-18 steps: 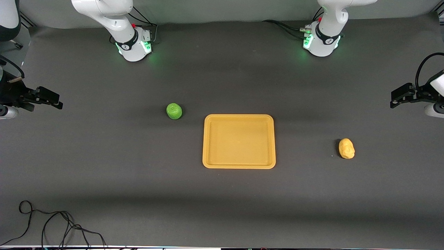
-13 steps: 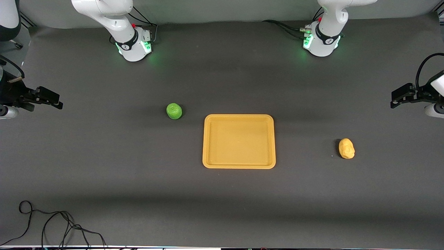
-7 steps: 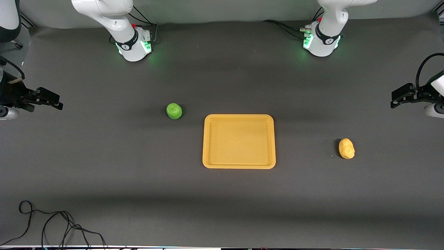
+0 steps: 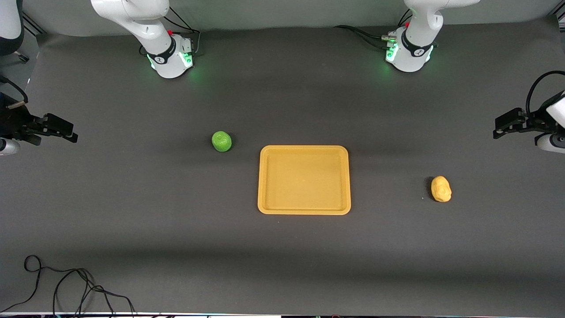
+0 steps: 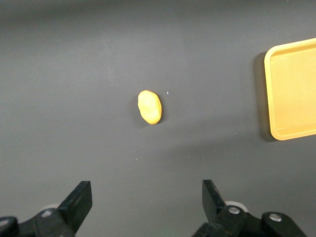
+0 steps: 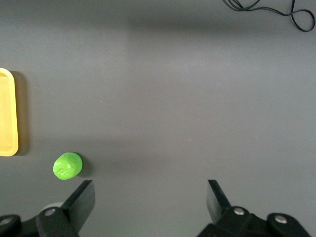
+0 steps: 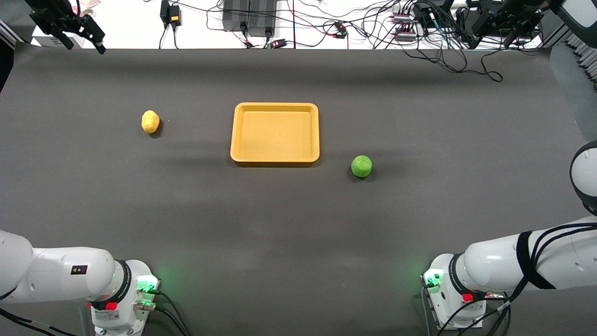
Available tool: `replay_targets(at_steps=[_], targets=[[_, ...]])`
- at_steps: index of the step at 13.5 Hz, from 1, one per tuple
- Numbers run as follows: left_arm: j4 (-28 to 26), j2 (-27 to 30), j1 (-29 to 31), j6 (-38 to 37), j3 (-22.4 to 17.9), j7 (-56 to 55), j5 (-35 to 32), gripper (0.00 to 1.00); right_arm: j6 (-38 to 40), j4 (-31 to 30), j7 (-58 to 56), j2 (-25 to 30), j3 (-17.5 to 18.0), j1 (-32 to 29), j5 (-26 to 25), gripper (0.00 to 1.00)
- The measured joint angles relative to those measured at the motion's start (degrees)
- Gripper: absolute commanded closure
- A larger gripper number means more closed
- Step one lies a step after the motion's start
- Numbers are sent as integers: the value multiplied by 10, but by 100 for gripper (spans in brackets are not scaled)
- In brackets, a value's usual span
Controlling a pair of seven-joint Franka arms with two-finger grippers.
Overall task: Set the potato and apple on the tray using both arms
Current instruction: 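Move the left gripper toward the yellow potato, then lower the left gripper over the yellow potato and close on it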
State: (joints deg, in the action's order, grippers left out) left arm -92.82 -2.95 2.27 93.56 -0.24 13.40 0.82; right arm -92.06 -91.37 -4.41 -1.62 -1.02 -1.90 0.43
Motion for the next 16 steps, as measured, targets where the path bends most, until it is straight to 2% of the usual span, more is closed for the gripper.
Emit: replay_targets(at_steps=[4, 9, 12, 16], targets=[[-23, -39, 12, 8, -1, 0, 1, 1, 0, 1, 0, 0, -3, 0, 0, 0], [-132, -84, 17, 174, -1, 0, 2, 1, 0, 2, 0, -1, -3, 0, 0, 0], [-155, -123, 23, 213, -2, 0, 2, 1, 0, 2, 0, -2, -3, 0, 0, 0], [-202, -187, 26, 356, -2, 0, 3, 1, 0, 2, 0, -4, -3, 0, 0, 0]])
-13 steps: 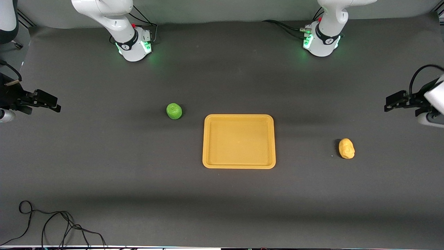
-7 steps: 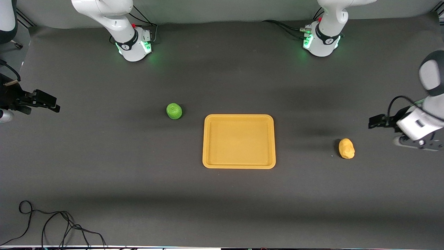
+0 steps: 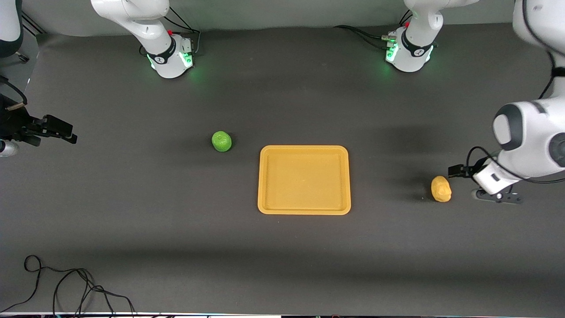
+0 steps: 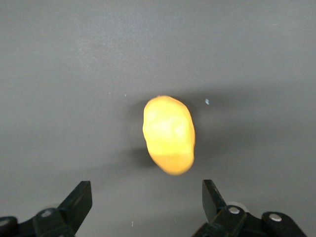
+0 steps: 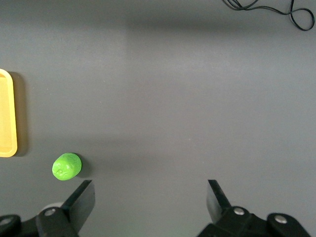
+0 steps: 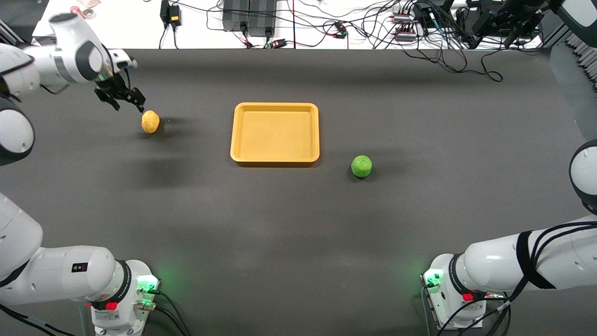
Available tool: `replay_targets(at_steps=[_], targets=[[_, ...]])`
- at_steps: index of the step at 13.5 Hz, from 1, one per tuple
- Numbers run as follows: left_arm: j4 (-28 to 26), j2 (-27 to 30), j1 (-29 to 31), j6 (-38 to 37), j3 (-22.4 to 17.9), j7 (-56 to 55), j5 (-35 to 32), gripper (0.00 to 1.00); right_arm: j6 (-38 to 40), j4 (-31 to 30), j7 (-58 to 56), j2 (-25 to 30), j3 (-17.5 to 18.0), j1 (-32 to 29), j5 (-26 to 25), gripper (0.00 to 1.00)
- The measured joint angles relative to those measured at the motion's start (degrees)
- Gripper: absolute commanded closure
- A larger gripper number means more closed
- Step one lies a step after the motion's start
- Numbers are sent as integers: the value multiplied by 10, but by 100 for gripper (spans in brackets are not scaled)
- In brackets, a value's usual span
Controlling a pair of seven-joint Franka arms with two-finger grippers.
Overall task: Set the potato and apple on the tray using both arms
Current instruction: 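Lower the left gripper over the yellow potato and close on it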
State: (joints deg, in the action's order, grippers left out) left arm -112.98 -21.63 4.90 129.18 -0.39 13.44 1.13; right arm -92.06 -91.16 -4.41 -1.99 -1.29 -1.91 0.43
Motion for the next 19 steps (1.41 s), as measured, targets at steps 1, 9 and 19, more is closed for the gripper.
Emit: replay_targets(at_steps=[1, 9, 19], targets=[[-5, -22, 0, 32, 0, 0, 3, 2, 0, 0, 0, 0, 0, 0, 0, 0], [11, -79, -1, 84, 7, 0, 7, 42, 0, 1, 0, -1, 0, 0, 0, 0], [30, -87, -2, 83, 8, 0, 31, 96, 0, 2, 0, -1, 0, 0, 0, 0]])
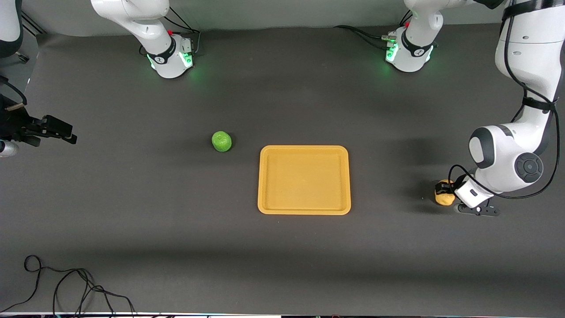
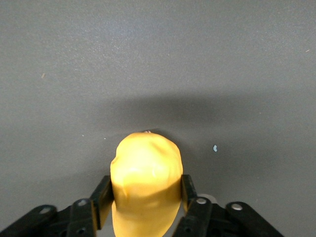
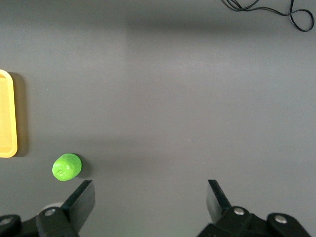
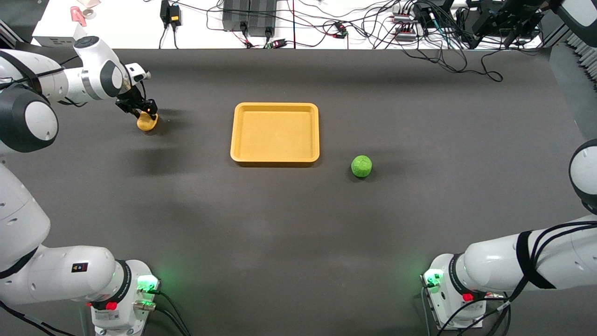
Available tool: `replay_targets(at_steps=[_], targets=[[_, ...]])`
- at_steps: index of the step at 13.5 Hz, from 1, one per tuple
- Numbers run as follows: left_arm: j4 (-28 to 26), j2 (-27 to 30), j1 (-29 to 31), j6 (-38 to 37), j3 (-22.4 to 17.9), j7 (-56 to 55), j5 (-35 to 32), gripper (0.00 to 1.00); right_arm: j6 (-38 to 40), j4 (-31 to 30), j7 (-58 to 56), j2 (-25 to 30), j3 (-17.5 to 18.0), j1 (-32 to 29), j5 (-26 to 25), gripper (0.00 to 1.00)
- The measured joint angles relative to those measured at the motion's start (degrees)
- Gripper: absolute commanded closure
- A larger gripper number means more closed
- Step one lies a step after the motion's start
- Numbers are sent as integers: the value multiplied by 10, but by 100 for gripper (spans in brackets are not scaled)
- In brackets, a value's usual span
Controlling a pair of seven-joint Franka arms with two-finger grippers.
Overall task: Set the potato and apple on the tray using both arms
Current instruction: 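Lower the left gripper over the yellow potato and close on it, then carry the potato onto the tray while the right gripper reaches the apple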
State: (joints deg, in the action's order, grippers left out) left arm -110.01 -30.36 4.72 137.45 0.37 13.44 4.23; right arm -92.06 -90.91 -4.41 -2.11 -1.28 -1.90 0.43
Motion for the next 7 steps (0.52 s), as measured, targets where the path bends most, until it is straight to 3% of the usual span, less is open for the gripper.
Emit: replay_targets(at_steps=[4, 7], targets=[[23, 4, -3, -16, 11, -10, 19, 97, 0, 0, 0, -1, 0, 0, 0, 0], [112, 19, -15, -138, 49, -112, 31, 98, 0, 0, 0, -1, 0, 0, 0, 0]])
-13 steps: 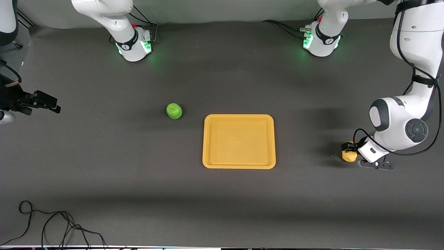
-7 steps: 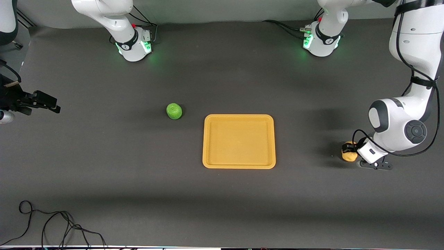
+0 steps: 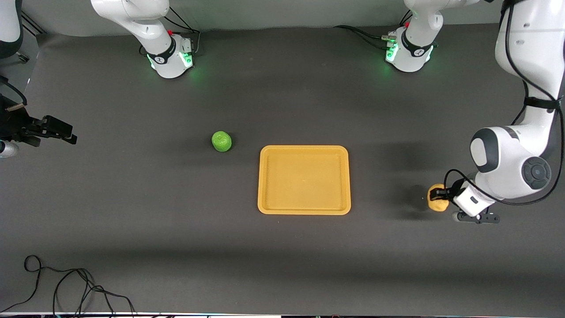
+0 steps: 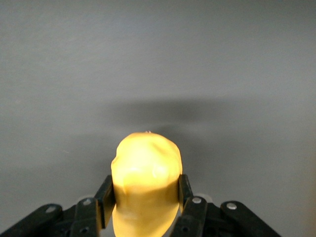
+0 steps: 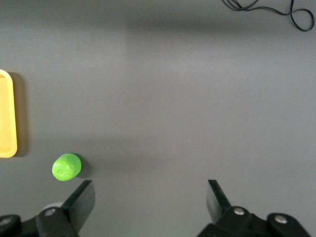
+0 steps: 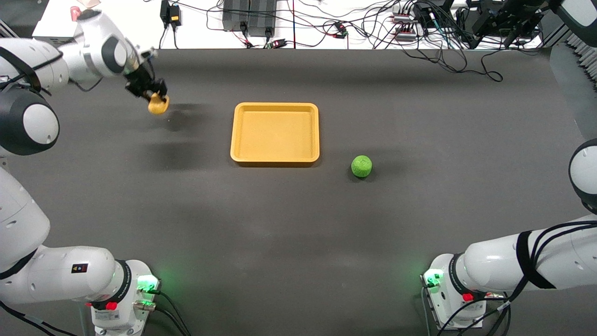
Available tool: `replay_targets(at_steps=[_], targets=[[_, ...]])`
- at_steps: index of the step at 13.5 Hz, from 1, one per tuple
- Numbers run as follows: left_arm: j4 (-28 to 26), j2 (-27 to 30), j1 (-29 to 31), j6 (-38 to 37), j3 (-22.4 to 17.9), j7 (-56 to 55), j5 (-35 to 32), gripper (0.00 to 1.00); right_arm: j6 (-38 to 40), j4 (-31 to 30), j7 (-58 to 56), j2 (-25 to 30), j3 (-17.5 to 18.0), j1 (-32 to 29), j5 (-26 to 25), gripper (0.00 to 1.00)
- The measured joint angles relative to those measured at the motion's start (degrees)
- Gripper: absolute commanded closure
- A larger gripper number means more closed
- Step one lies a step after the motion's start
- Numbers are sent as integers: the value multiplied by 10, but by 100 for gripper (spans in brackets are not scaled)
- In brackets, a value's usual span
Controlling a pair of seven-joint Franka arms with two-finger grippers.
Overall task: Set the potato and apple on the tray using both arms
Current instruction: 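Carry the potato onto the tray while the right gripper reaches the apple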
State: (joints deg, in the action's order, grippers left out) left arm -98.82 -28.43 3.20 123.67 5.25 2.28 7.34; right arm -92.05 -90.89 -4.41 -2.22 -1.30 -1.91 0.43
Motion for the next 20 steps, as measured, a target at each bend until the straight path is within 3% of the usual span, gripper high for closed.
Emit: replay_targets(at_steps=[2, 5, 11, 14, 16, 17, 18, 19, 20], targets=[[48, 10, -15, -58, 38, -89, 1, 98, 0, 0, 0, 0, 0, 0, 0, 0], [57, 10, -57, -61, 83, -210, 1, 100, 0, 0, 0, 0, 0, 0, 0, 0], [44, -47, -172, -12, 87, -323, -1, 95, 3, -3, 0, -6, 2, 14, 1, 0], [-2, -62, -175, 98, 87, -323, -1, 95, 7, -19, 79, 0, 4, 97, 3, 0], [-14, -67, -180, 115, 87, -326, -1, 94, 7, -26, 178, 8, 8, 186, 3, 0], [-16, -69, -182, 115, 87, -328, -1, 75, 7, -30, 226, 11, 9, 231, 3, 0], [-18, -69, -183, 115, 87, -329, -1, 21, 6, -36, 263, 14, 10, 270, 2, 0], [-18, -69, -183, 115, 86, -330, -1, 6, -1, -50, 285, 21, 10, 295, 2, 0], [-18, -69, -183, 116, 86, -330, -4, 6, -17, -74, 295, 34, 10, 311, 2, 0]])
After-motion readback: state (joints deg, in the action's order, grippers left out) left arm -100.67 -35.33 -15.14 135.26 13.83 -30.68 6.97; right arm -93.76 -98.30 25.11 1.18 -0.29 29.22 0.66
